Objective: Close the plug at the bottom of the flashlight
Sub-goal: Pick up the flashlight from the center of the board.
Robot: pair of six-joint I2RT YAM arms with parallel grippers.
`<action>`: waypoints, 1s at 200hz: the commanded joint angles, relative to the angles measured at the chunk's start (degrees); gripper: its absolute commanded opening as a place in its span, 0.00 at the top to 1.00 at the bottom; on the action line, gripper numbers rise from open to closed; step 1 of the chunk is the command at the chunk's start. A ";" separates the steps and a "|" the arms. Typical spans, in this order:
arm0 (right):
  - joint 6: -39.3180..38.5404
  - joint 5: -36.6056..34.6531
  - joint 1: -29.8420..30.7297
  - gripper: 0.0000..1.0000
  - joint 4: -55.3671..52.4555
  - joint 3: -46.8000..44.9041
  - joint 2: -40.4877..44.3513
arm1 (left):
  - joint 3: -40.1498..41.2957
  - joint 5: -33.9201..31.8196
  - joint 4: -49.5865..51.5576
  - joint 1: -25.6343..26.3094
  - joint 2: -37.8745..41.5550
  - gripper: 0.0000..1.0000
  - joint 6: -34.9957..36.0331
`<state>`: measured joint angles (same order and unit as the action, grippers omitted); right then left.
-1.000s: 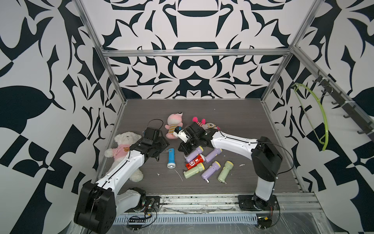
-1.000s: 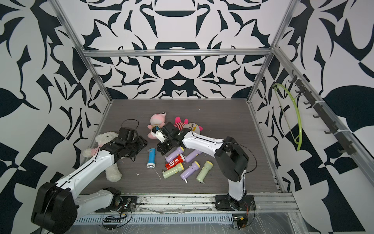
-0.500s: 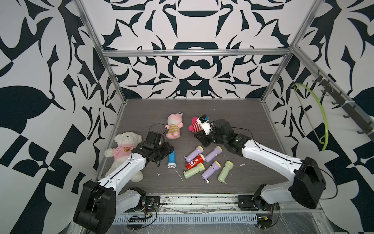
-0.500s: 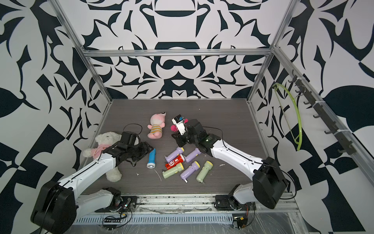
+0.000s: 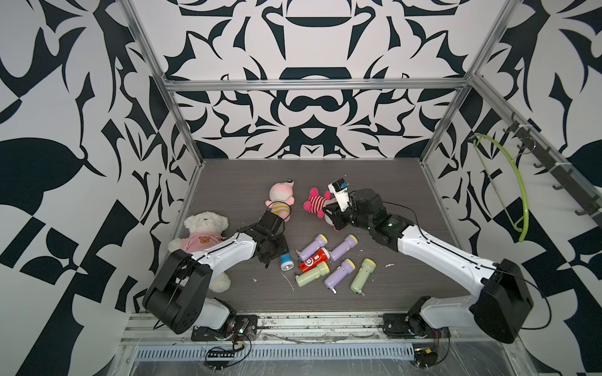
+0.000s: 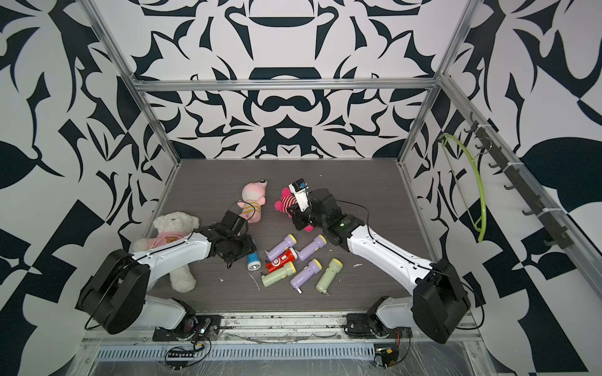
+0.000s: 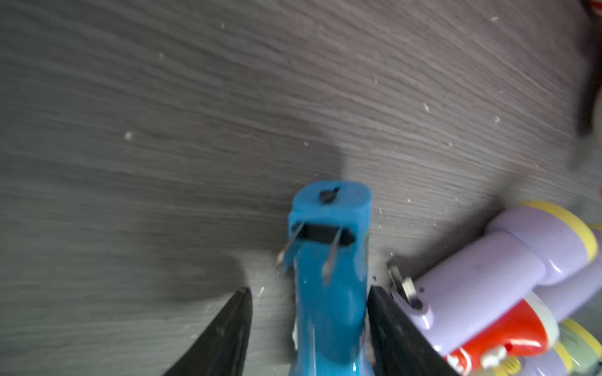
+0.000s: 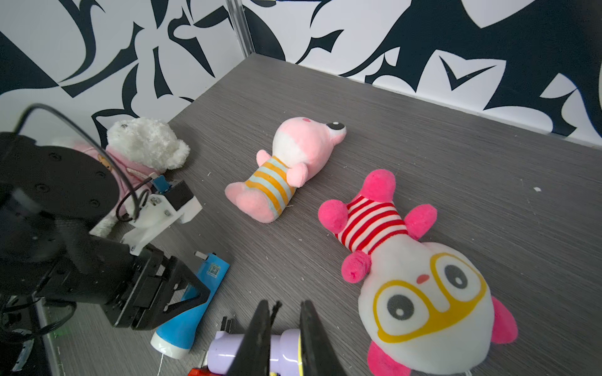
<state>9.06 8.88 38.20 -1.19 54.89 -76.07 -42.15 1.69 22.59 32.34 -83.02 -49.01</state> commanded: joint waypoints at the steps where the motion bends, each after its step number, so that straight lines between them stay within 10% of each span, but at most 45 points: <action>1: 0.03 -0.54 -0.56 0.80 1.01 -0.47 2.15 | -2.68 -2.18 2.89 0.55 -2.49 0.40 0.50; 62: 0.56 -0.45 -1.52 0.79 1.32 -1.50 2.34 | -5.58 -2.48 4.30 0.94 -5.92 0.62 1.46; 112: 1.30 0.86 -1.98 0.78 0.60 -0.62 1.50 | -7.91 -4.65 6.09 1.03 -4.16 1.00 4.47; 200: 2.26 0.97 -2.07 0.76 -0.42 0.30 2.10 | -18.17 -14.02 3.09 0.89 13.06 1.00 17.96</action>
<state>10.66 9.78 36.36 -1.96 53.25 -75.79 -57.58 -8.47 27.40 33.15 -73.82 -35.90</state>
